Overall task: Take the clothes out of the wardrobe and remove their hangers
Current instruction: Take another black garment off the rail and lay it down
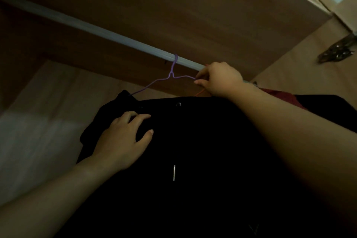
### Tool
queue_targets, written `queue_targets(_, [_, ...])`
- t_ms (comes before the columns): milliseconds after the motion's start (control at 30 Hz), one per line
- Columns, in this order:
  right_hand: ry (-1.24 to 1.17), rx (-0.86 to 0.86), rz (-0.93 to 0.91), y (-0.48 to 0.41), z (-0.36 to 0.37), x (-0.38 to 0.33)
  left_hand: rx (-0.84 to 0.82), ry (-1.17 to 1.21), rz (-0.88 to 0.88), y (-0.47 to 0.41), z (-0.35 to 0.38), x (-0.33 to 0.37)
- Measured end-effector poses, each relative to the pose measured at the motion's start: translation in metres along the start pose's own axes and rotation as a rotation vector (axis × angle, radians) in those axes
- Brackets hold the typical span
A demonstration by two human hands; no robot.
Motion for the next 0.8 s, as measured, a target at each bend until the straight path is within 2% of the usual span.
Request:
queue_targets(200, [-0.298, 0.085, 0.147, -0.010, 0.006, 0.014, 0.000, 0.017, -0.023, -0.003, -0.002, -0.015])
queue_targets(400, [-0.206, 0.278, 0.256, -0.012, -0.013, 0.031, 0.093, 0.006, 0.064, -0.015, -0.006, -0.017])
queue_targets(500, [-0.198, 0.290, 0.277, -0.009, -0.019, 0.041, 0.173, 0.007, 0.127, -0.017, -0.014, -0.006])
queue_targets(633, [-0.290, 0.274, 0.270, 0.020, -0.002, 0.049, 0.221, 0.040, 0.126, -0.006, -0.027, 0.004])
queue_targets(800, [-0.426, 0.241, 0.128, 0.086, 0.024, 0.031, 0.231, -0.063, 0.121, 0.024, -0.026, 0.004])
Point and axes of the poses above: each hand's wrist, its own y-axis away from the middle knuckle, its own z-axis out of the palm, x = y × z, the point moved 7 cm from there along -y, towards the middle knuckle, and after that the axes turned 4 degrees about y, right-handed, at the moved point
